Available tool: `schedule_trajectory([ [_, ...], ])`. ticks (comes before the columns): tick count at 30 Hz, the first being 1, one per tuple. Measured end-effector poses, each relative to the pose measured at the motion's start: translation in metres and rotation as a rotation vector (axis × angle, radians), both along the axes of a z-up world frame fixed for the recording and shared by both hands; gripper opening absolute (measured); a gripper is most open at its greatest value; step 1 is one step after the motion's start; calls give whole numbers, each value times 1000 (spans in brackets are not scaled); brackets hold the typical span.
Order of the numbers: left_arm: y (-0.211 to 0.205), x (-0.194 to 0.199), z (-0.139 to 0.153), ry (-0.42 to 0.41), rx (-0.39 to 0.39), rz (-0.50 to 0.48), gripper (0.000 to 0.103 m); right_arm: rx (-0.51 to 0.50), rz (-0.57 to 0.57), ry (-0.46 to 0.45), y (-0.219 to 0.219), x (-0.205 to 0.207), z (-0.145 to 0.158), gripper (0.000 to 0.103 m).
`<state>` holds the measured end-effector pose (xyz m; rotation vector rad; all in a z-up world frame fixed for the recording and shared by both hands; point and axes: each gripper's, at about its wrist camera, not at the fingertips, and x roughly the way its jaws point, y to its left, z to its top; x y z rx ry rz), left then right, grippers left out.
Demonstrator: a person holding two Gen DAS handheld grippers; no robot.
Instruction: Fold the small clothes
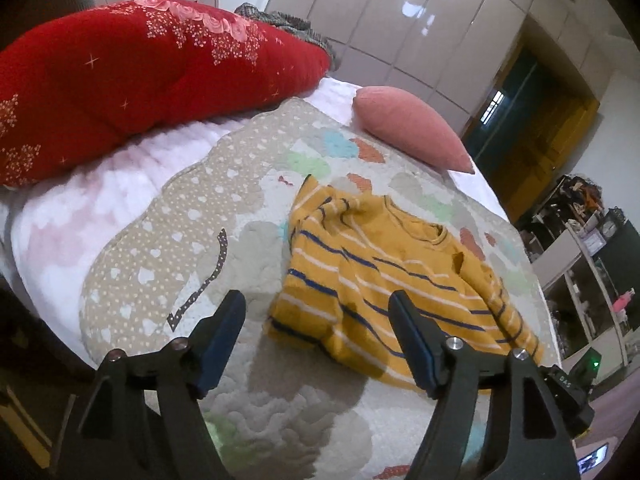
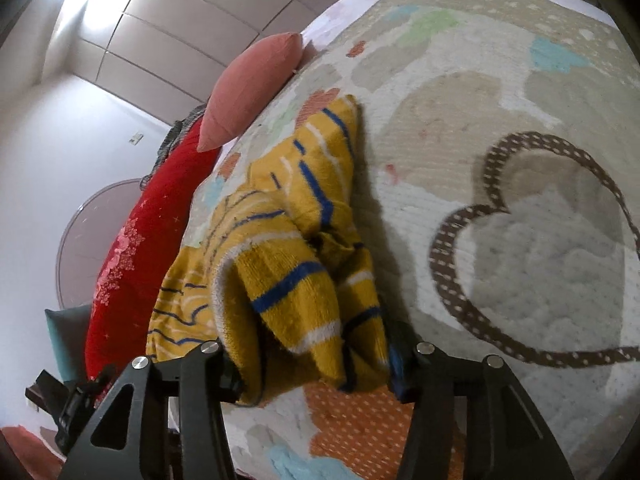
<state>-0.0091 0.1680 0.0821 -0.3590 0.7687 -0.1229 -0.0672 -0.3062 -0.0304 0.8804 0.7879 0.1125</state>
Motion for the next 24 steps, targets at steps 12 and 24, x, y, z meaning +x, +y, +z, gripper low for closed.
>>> schedule_trajectory([
  [12, -5, -10, -6, 24, 9, -17, 74, -257, 4, 11, 5, -15, 20, 69],
  [24, -15, -10, -14, 54, 26, -46, 74, -257, 16, -4, 2, -20, 21, 72],
])
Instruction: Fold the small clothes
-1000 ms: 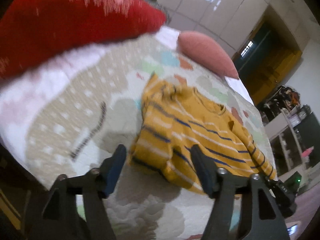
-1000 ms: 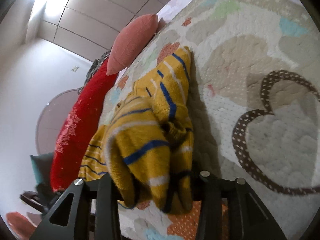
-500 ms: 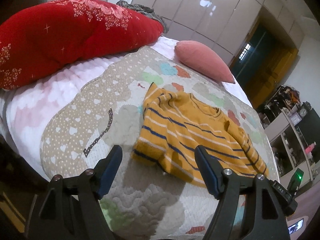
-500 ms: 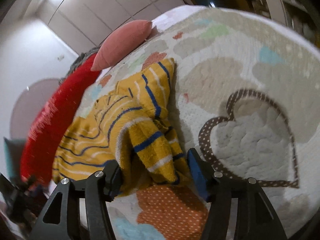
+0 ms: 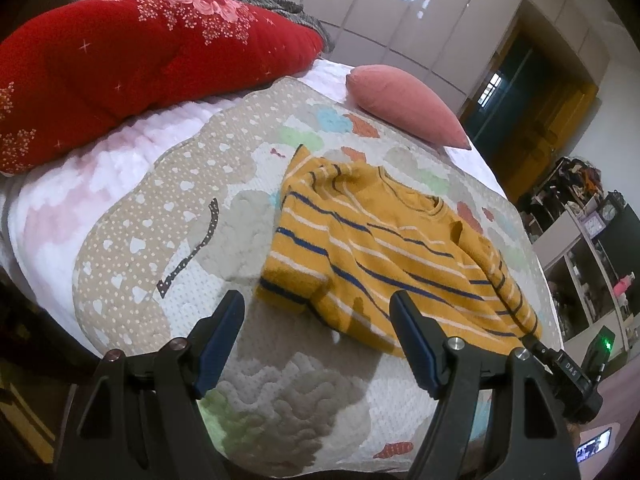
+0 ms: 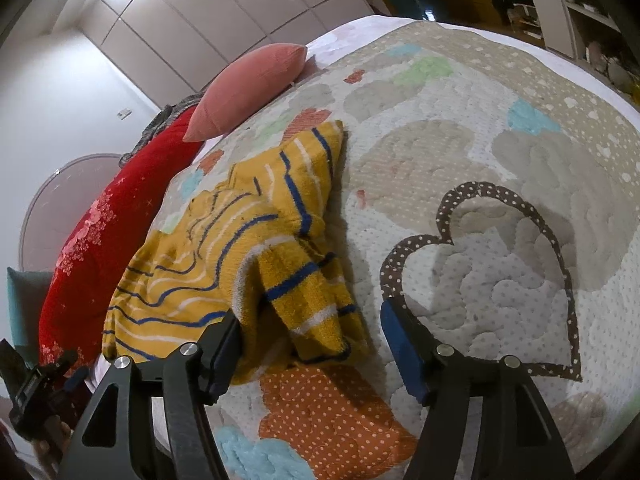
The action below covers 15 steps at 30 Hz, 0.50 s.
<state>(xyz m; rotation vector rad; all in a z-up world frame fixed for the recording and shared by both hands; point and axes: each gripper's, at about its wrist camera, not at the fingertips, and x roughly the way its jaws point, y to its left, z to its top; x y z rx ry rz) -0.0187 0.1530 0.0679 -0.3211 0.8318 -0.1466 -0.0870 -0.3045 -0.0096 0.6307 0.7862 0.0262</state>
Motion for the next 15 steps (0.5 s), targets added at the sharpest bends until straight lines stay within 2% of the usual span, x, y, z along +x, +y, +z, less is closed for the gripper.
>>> schedule_trajectory([
  [4, -1, 0, -1, 5, 5, -2, 74, 4, -3, -3, -11, -6, 0, 76],
  [7, -2, 1, -3, 15, 5, -5, 74, 57, -6, -26, -25, -14, 0, 78],
  [10, -4, 0, -5, 15, 11, -14, 74, 97, -81, -42, -51, -29, 2, 78],
  [13, -9, 3, -9, 21, 21, -25, 75, 88, -160, -43, -69, -38, 7, 79],
  [15, -12, 5, -12, 30, 21, -37, 75, 88, -145, -78, -68, -36, 19, 77],
])
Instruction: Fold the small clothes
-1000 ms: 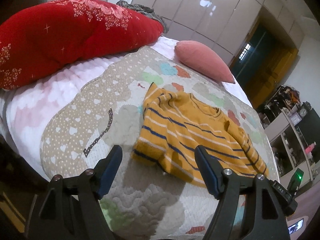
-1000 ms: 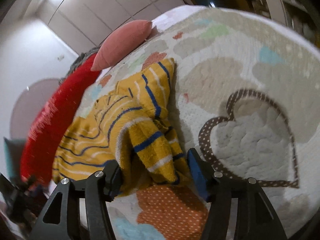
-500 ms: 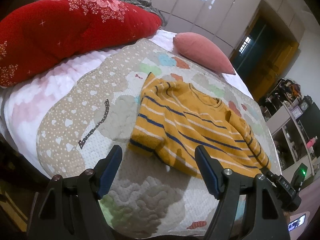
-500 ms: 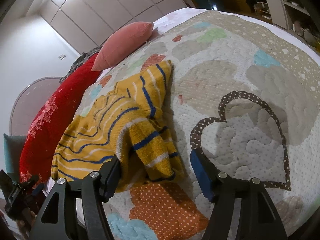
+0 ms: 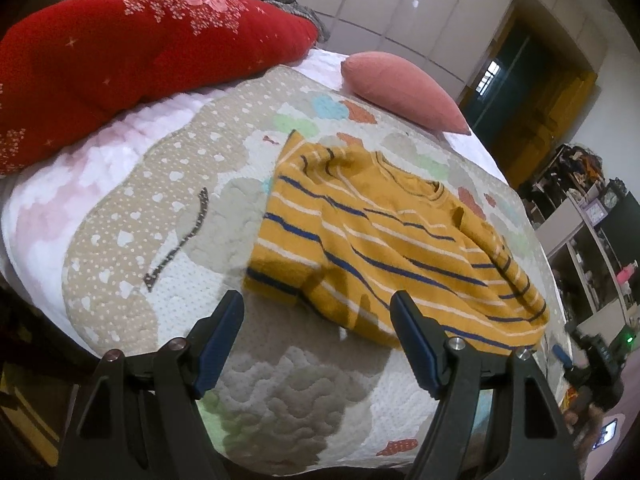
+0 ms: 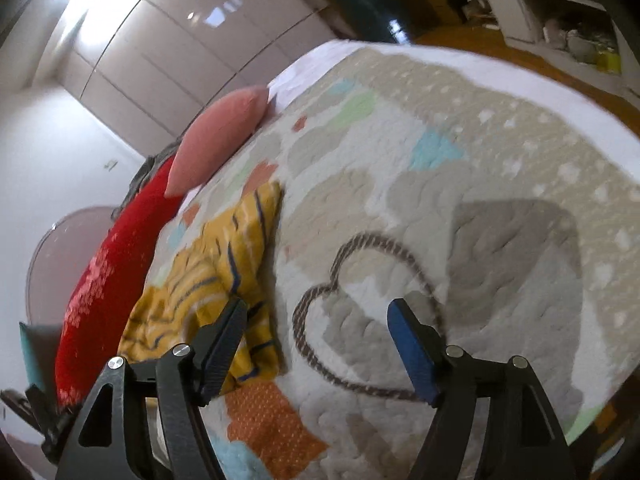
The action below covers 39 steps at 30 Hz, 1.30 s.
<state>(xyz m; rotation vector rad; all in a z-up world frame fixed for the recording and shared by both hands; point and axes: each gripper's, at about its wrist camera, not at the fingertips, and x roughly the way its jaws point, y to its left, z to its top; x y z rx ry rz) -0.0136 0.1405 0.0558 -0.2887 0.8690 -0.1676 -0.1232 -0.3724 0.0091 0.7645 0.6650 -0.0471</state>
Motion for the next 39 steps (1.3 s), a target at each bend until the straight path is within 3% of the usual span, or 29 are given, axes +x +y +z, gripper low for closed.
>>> schedule_trajectory([
  [4, -10, 2, -4, 11, 14, -29, 75, -55, 143, -80, 36, 24, 30, 74],
  [7, -15, 0, -2, 0, 45, -42, 75, -225, 272, -77, 83, 59, 50, 74],
  [9, -16, -1, 0, -12, 64, -42, 75, -340, 358, -63, 113, 93, 55, 74],
  [13, -10, 0, 0, -13, 78, -33, 75, -391, 454, 47, 139, 160, 34, 74],
  [14, -7, 1, 1, -10, 83, -32, 75, -388, 481, 84, 143, 173, 25, 66],
  [15, -5, 3, 2, -13, 88, -32, 75, -372, 523, 122, 147, 186, 16, 31],
  [16, 0, 6, 5, -19, 94, -28, 75, -350, 551, 142, 146, 194, 9, 15],
  [19, 13, 21, 13, -30, 111, -13, 82, -287, 509, 95, 126, 194, 15, 9],
  [23, 24, 62, 7, -4, 118, -11, 83, -249, 245, 126, 72, 201, 13, 8],
  [25, 20, 79, 0, 5, 115, -38, 83, -292, 103, 182, 49, 202, 6, 8],
  [26, 16, 89, -5, 16, 128, -58, 83, -262, 77, 202, 40, 203, 1, 10],
  [28, 4, 104, -17, 40, 166, -97, 83, -162, 69, 187, 25, 196, -4, 10],
  [30, -4, 115, -28, 62, 226, -109, 82, -147, 61, 153, 20, 183, 2, 11],
  [31, -4, 120, -32, 69, 258, -89, 71, -141, 67, 132, 21, 177, 6, 12],
  [32, -1, 126, -36, 86, 282, -58, 66, -136, 73, 116, 23, 171, 9, 14],
  [35, 13, 137, -41, 112, 239, 7, 64, -128, 127, 55, 32, 153, 24, 18],
  [37, 12, 137, -42, 111, 249, 10, 64, -149, 193, 15, 44, 150, 34, 30],
  [39, 4, 135, -43, 98, 310, 1, 64, -191, 271, -3, 63, 156, 39, 61],
])
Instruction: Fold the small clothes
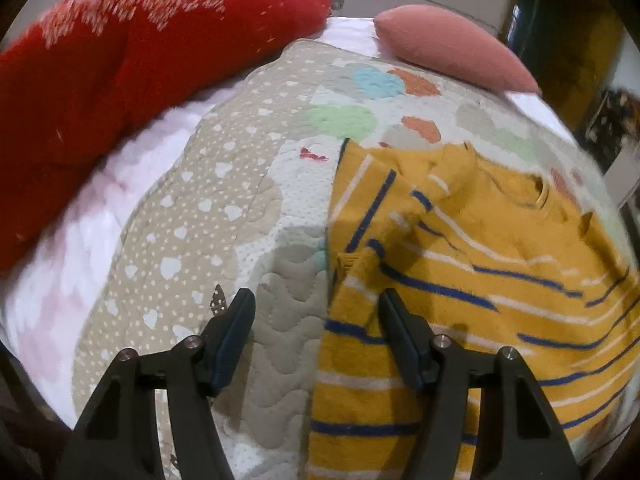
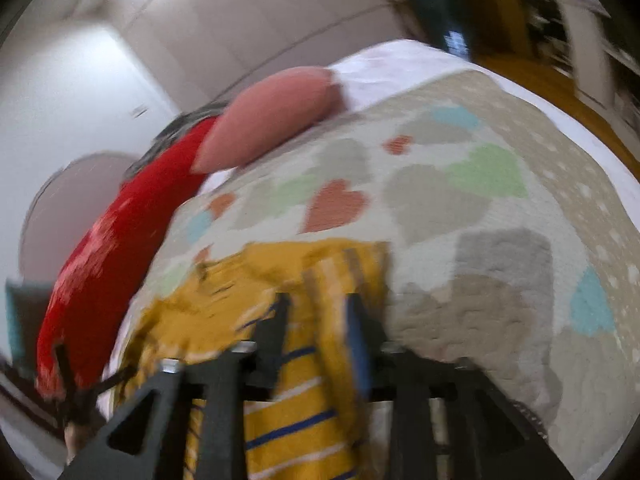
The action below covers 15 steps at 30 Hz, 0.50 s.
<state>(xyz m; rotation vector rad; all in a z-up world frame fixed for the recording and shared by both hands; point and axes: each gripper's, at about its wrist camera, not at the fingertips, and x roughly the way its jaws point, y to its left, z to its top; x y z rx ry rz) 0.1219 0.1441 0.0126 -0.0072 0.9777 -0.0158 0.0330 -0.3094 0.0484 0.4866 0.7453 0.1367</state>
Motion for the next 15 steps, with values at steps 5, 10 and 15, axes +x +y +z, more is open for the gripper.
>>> schedule_trajectory([
  [5, -2, -2, -1, -9, 19, -1, 64, -4, 110, 98, 26, 35, -28, 61],
  [10, 9, -3, -4, 3, -41, 9, 67, 168, 161, 77, 22, 40, -42, 8],
  [15, 8, -2, -6, 0, -40, 19, 69, 200, -2, -4, -12, 27, -27, 7],
])
